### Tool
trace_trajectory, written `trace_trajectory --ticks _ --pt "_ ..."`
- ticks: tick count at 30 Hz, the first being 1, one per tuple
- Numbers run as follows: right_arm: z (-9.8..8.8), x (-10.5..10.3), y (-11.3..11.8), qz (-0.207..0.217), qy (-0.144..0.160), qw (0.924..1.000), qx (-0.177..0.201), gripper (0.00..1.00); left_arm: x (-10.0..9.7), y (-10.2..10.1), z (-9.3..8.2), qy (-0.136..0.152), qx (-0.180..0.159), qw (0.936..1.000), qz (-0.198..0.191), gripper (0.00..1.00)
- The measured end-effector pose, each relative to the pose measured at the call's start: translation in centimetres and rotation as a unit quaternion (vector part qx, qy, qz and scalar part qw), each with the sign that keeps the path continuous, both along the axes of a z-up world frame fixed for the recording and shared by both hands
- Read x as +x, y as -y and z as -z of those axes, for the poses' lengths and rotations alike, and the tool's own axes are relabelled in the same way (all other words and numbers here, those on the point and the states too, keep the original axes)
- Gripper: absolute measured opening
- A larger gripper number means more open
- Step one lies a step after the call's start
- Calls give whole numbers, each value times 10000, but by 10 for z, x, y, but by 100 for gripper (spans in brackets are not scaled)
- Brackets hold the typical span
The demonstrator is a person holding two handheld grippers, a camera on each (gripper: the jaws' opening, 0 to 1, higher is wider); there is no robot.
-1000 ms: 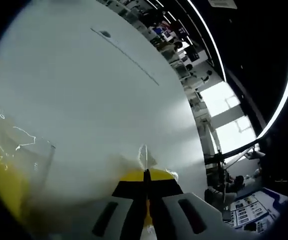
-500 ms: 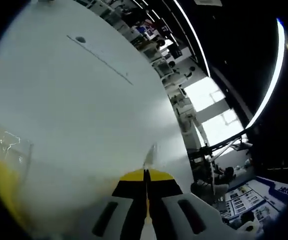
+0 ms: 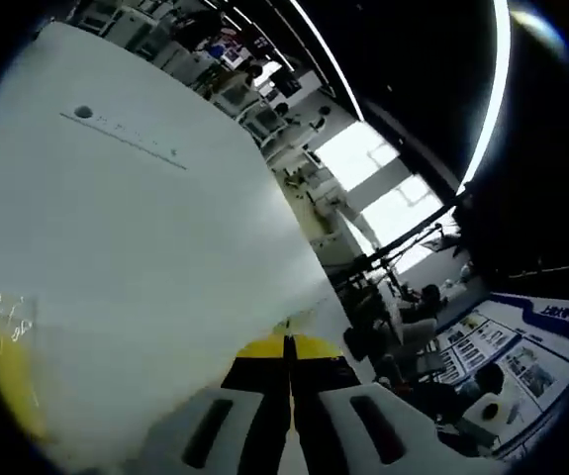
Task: Compare the silicone blocks by pressing each to a similar depth, holding the contact briefly, and releasing to observe deformation and rebound differences across the visible hardness samples.
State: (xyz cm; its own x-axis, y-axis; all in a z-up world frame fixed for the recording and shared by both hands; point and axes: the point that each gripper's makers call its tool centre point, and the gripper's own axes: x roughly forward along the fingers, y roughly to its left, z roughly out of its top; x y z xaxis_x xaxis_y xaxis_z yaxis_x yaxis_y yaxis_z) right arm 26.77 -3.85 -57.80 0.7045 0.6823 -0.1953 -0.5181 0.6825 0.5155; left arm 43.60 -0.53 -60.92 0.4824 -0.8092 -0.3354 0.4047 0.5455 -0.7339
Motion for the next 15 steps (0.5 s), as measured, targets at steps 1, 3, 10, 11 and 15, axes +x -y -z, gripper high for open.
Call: trace_trajectory --ticks 1,3,10,11,15 --pt "-3 -2 0 4 35 10000 -22 70 -3 0 -4 78 41 10000 -3 0" --pt "-8 -6 0 6 102 9999 -43 70 -11 0 -12 150 -8 9998 107 0" --pt "-21 -18 -5 -73 215 9997 -107 70 -26 -16 -29 309 -30 9994 135 0" --pt "-22 -19 -6 -106 224 9996 -123 70 -28 -18 -32 332 -49 9993 153 0" --pt "-27 -26 -16 -407 258 9983 -316 68 -38 -31 -47 631 86 9977 227 0"
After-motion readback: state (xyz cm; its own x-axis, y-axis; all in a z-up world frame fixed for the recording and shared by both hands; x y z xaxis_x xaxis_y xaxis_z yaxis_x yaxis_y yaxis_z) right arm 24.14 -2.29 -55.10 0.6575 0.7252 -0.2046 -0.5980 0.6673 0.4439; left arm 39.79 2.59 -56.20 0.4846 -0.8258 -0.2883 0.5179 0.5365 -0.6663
